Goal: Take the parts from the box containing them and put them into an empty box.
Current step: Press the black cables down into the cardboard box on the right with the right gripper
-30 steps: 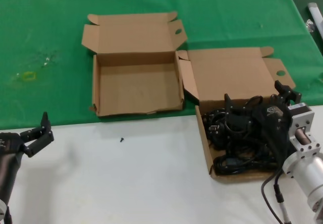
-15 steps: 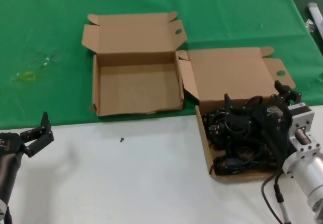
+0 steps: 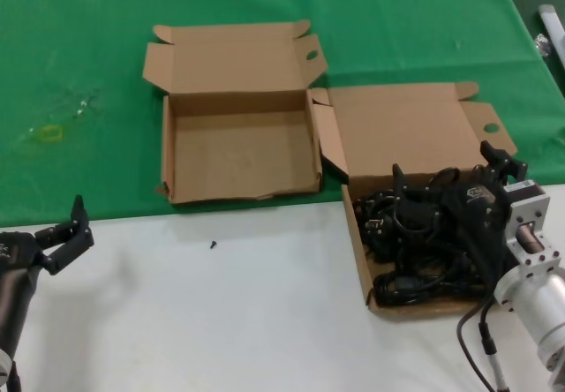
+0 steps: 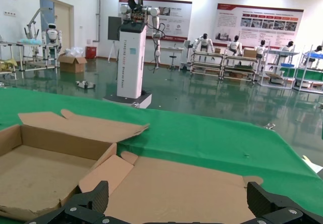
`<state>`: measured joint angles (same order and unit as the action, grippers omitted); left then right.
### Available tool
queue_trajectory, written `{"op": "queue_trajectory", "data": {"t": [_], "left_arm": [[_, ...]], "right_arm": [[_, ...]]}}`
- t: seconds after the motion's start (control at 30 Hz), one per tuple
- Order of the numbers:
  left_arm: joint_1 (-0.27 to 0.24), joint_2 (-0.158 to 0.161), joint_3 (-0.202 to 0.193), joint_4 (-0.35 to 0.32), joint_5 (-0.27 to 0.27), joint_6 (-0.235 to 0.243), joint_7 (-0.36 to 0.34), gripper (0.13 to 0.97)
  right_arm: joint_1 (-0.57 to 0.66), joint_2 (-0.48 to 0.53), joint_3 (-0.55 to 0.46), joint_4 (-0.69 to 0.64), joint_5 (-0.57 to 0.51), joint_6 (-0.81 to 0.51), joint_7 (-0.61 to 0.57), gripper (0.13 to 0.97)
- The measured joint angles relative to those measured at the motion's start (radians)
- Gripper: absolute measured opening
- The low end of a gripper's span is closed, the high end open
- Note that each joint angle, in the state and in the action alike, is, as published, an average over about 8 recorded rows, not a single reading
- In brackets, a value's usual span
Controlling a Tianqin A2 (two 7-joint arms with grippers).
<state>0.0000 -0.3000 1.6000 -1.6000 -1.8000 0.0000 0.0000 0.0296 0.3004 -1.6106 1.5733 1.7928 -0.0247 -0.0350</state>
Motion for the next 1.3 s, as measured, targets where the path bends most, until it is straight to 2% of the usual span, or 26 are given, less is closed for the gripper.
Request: {"op": "queue_trajectory", "data": {"t": [0.1, 0.37, 0.5, 0.8, 0.97, 1.07, 1.13, 1.3], "left_arm": [[0.000, 0.000, 0.000, 0.000, 0.000, 0.000, 0.000, 0.956], [0.000, 0.000, 0.000, 0.000, 0.000, 0.000, 0.000, 0.883], [0.000, 0.000, 0.000, 0.000, 0.000, 0.000, 0.000, 0.883], [0.000, 0.000, 0.000, 0.000, 0.000, 0.000, 0.000, 0.739], [0.000, 0.000, 0.000, 0.000, 0.000, 0.000, 0.000, 0.605], [0.000, 0.000, 0.000, 0.000, 0.000, 0.000, 0.000, 0.525], [0.000, 0.000, 0.000, 0.000, 0.000, 0.000, 0.000, 0.500], [0.000, 0.000, 0.000, 0.000, 0.000, 0.000, 0.000, 0.376]], "right_arm": [[0.000, 0.000, 0.000, 0.000, 0.000, 0.000, 0.000, 0.966], [0.000, 0.014, -0.015, 0.000, 0.007, 0.008, 0.009, 0.966], [0.002, 0.037, -0.041, 0.000, 0.020, 0.023, 0.017, 0.966], [0.020, 0.139, -0.132, 0.025, 0.077, 0.073, 0.025, 0.966], [0.039, 0.214, -0.168, 0.040, 0.099, 0.071, 0.026, 0.966], [0.052, 0.264, -0.182, 0.042, 0.098, 0.039, 0.028, 0.966], [0.062, 0.297, -0.185, 0.040, 0.092, -0.001, 0.026, 0.966], [0.095, 0.371, -0.173, 0.019, 0.076, -0.145, -0.011, 0.966]]}}
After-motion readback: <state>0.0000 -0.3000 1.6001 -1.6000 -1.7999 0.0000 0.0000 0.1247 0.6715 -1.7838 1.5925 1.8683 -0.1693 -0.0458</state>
